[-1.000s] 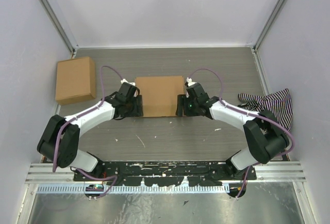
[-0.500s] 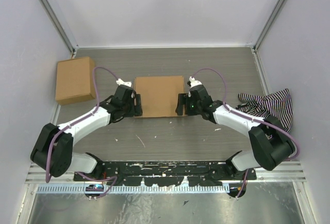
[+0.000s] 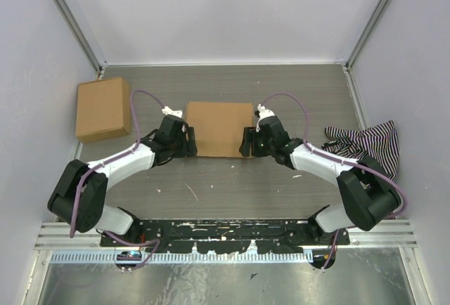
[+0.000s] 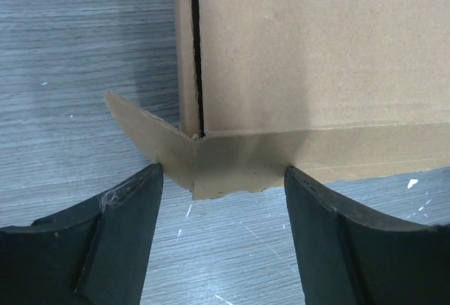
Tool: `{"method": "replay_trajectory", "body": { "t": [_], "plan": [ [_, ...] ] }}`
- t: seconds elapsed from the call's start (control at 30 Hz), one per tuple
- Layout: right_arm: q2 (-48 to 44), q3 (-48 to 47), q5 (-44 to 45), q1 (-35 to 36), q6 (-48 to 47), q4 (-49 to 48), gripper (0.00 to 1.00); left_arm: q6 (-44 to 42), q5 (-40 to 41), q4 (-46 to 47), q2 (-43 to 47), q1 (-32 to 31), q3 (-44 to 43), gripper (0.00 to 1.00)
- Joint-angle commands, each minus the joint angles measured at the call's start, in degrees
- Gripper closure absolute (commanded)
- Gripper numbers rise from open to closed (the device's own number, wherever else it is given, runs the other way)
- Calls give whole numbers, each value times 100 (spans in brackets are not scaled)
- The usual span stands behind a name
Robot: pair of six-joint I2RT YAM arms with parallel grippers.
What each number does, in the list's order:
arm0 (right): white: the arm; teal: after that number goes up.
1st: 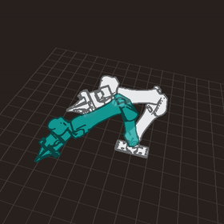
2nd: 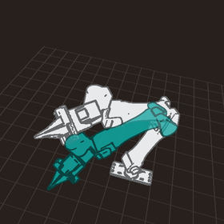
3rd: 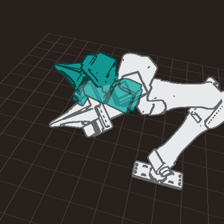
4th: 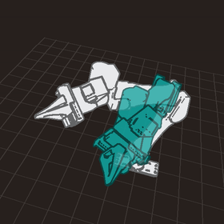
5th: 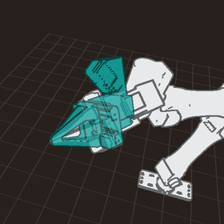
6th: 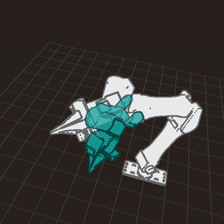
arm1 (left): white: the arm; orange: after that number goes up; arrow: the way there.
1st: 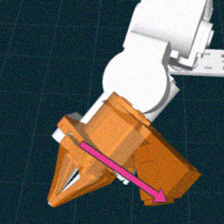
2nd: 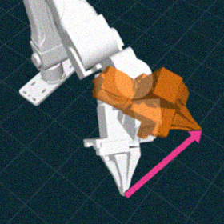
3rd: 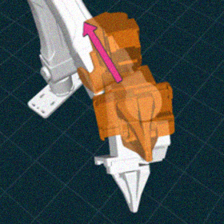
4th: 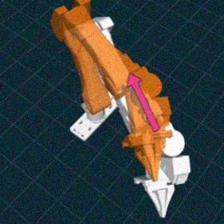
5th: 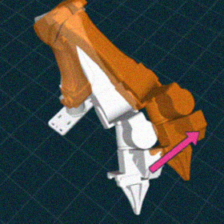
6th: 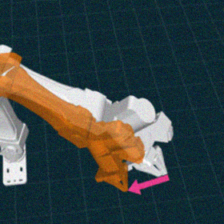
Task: Fold the paper box
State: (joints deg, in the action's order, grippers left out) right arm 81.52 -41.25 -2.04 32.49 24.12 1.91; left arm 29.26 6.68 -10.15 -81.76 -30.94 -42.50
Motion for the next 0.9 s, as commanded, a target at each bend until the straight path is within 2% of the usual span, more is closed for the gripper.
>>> {"method": "replay_trajectory", "body": {
  "t": [0.0, 0.17, 0.43, 0.57, 0.73, 0.87],
  "plan": [
    [-44, 36, -178, -6, -35, -323, 34, 61, -170, 191, -26, -17, 39, 25],
    [-306, 74, -165, -6, -45, -227, 42, 30, -259, 62, 326, -18, 97, 32],
    [-570, -81, -334, -6, -74, 12, 61, 37, -604, -135, 799, -19, 23, 52],
    [-606, -370, -364, -6, -29, 491, 63, 60, -669, -765, 804, -19, -322, 53],
    [-356, -1003, -290, -6, 55, 1548, 59, -7, -580, -1820, 560, -17, -888, 49],
    [-125, -1218, -481, -6, 162, 1859, 59, -9, -613, -2094, 469, -19, -1021, 47]
  ]
}}
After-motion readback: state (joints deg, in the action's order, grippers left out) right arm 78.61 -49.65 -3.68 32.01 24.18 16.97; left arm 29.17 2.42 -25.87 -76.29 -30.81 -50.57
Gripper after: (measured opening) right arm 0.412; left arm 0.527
